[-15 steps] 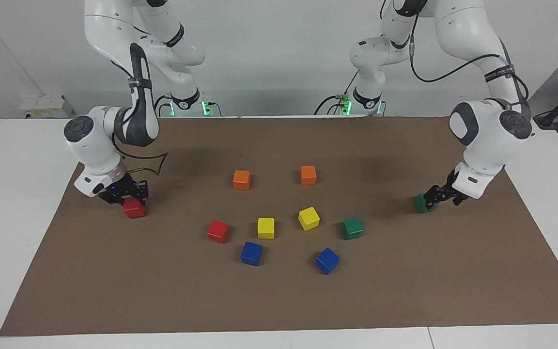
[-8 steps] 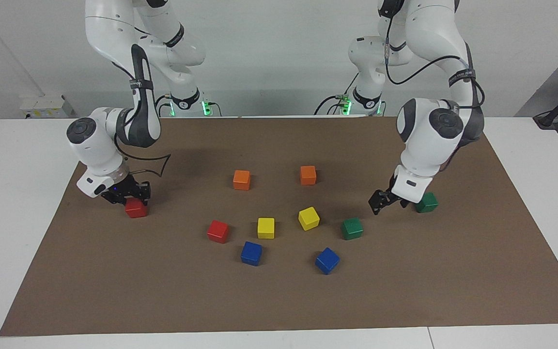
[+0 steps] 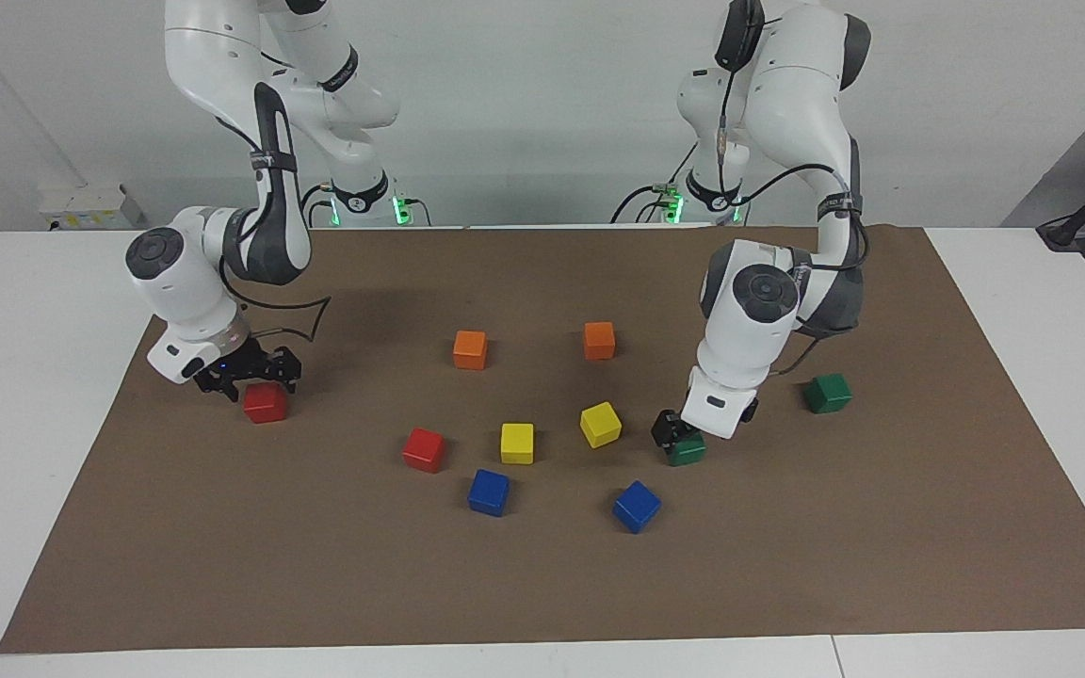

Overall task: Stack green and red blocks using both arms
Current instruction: 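Grasp the green block with the left gripper while the right gripper reaches red, then lift the green block with the left gripper while the right gripper grasps red, then lower the green block onto the placed green block with the left gripper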

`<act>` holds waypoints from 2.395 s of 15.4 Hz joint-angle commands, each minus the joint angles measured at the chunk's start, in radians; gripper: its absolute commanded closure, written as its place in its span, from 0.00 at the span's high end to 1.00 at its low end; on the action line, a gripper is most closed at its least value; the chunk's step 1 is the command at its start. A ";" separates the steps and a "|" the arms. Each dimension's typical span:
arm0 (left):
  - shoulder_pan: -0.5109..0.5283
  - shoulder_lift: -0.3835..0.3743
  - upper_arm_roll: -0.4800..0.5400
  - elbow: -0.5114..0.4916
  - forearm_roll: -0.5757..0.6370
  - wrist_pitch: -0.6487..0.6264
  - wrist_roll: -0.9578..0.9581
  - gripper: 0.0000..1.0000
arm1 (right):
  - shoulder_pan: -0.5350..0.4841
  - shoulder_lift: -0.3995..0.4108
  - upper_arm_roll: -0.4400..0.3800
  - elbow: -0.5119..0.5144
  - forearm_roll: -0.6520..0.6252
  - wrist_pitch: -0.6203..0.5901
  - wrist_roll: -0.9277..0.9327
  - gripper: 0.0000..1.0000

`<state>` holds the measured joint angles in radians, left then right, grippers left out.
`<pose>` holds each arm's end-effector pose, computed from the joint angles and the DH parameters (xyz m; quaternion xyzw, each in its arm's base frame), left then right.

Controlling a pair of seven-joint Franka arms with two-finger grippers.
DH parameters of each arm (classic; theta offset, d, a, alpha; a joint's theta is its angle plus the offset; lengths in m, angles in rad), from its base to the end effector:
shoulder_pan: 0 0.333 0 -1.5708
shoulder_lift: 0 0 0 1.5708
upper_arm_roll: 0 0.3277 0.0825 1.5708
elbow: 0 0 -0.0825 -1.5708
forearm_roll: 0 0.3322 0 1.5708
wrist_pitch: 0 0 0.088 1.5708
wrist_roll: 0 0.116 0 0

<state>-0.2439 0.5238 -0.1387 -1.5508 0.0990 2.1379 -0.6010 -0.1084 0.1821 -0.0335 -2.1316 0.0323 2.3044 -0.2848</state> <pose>0.6208 -0.2278 0.3797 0.9949 0.0942 0.0343 0.0089 0.5228 -0.0733 0.3596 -0.9981 -0.0608 0.0026 0.0097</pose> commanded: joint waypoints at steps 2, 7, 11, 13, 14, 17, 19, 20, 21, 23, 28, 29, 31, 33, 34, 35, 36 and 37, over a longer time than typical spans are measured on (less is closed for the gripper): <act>-0.008 -0.005 0.013 -0.089 0.028 0.094 -0.016 1.00 | 0.030 -0.056 0.011 0.113 0.001 -0.179 0.071 1.00; -0.005 -0.028 0.013 -0.178 0.028 0.148 -0.020 1.00 | 0.157 -0.047 0.011 0.278 -0.005 -0.304 0.235 1.00; -0.002 -0.028 0.011 -0.170 0.016 0.129 -0.035 0.26 | 0.311 0.012 0.011 0.349 -0.087 -0.312 0.451 0.99; -0.002 -0.025 0.010 -0.114 0.010 0.056 -0.045 0.00 | 0.361 0.080 0.011 0.415 -0.086 -0.315 0.524 0.99; -0.008 -0.021 0.011 -0.074 -0.013 0.010 -0.051 0.00 | 0.372 0.111 0.011 0.444 -0.078 -0.306 0.542 0.99; 0.001 -0.022 0.013 0.027 -0.038 -0.140 -0.051 0.00 | 0.375 0.187 0.012 0.521 -0.072 -0.298 0.561 0.98; 0.046 -0.075 0.014 0.005 -0.030 -0.179 -0.022 0.00 | 0.375 0.217 0.014 0.536 -0.074 -0.290 0.593 0.98; 0.072 -0.114 0.014 -0.029 -0.030 -0.193 0.051 0.00 | 0.375 0.226 0.023 0.536 -0.072 -0.272 0.613 0.98; 0.101 -0.163 0.014 -0.064 -0.033 -0.205 0.128 0.00 | 0.374 0.232 0.032 0.536 -0.071 -0.261 0.631 0.98; 0.182 -0.237 0.013 -0.133 -0.031 -0.220 0.267 0.00 | 0.375 0.244 0.034 0.544 -0.069 -0.249 0.685 0.96; 0.369 -0.307 0.014 -0.238 -0.033 -0.202 0.588 0.00 | 0.372 0.257 0.034 0.549 -0.012 -0.198 0.760 0.95; 0.395 -0.314 0.014 -0.265 -0.033 -0.178 0.599 0.00 | 0.372 0.258 0.034 0.546 -0.012 -0.194 0.762 0.95; 0.406 -0.340 0.013 -0.340 -0.035 -0.101 0.598 0.00 | 0.374 0.264 0.034 0.541 -0.011 -0.178 0.763 0.95; 0.400 -0.364 0.013 -0.415 -0.041 -0.027 0.590 0.00 | 0.372 0.273 0.034 0.536 -0.012 -0.165 0.763 0.95; 0.403 -0.376 0.013 -0.445 -0.042 -0.013 0.590 0.00 | 0.372 0.284 0.034 0.524 -0.012 -0.143 0.762 0.95; 0.408 -0.383 0.011 -0.463 -0.048 -0.006 0.592 0.00 | 0.372 0.284 0.034 0.501 -0.012 -0.120 0.762 0.95; 0.410 -0.384 0.013 -0.469 -0.068 0.003 0.592 0.00 | 0.374 0.281 0.034 0.477 -0.012 -0.097 0.763 0.95; 0.411 -0.384 0.013 -0.472 -0.090 0.008 0.592 0.00 | 0.375 0.278 0.034 0.454 -0.012 -0.073 0.763 0.95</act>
<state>0.1629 0.1954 -0.1301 -1.9599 0.0476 2.1094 -0.0128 0.2745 0.4666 -0.0088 -1.6275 0.0054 2.1769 0.4643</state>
